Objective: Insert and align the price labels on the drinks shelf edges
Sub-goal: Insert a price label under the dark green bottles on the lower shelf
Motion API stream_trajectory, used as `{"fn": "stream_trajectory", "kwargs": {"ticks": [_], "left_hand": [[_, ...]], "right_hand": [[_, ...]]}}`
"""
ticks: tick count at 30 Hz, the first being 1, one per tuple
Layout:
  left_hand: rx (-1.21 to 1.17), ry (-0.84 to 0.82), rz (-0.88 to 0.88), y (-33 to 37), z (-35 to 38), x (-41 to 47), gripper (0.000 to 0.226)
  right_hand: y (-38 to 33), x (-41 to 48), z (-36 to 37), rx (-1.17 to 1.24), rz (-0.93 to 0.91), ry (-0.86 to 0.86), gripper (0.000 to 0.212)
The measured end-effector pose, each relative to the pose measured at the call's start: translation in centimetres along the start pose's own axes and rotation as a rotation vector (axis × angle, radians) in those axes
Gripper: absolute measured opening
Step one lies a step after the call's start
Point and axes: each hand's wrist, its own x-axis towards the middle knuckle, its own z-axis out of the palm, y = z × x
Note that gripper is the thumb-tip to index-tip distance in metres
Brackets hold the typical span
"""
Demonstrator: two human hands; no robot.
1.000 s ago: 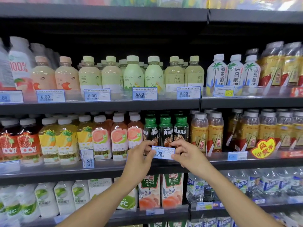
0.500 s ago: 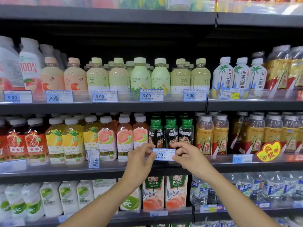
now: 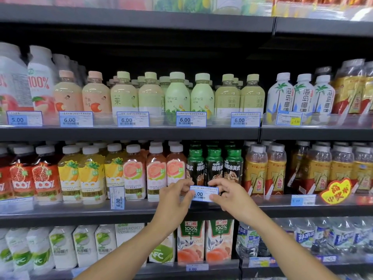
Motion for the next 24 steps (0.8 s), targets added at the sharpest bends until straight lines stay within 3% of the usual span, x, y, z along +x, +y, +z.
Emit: {"fn": "stream_trajectory", "kwargs": {"ticks": [6, 10, 17, 24], "left_hand": [[0.027, 0.024, 0.017, -0.6, -0.6, -0.2, 0.020], [0.099, 0.061, 0.028, -1.2, -2.1, -1.1, 0.020], [0.244, 0.180, -0.064, -3.2, -6.5, -4.1, 0.022], [0.381, 0.245, -0.149, -6.0, -12.4, -8.7, 0.018]], "right_hand": [[-0.4, 0.7, 0.9, -0.051, -0.030, -0.031, 0.021], [-1.1, 1.3, 2.6, -0.191, -0.150, -0.043, 0.018], [-1.9, 3.0, 7.7, -0.028, -0.258, -0.148, 0.027], [-4.9, 4.1, 14.7, 0.014, -0.332, -0.217, 0.020]]}}
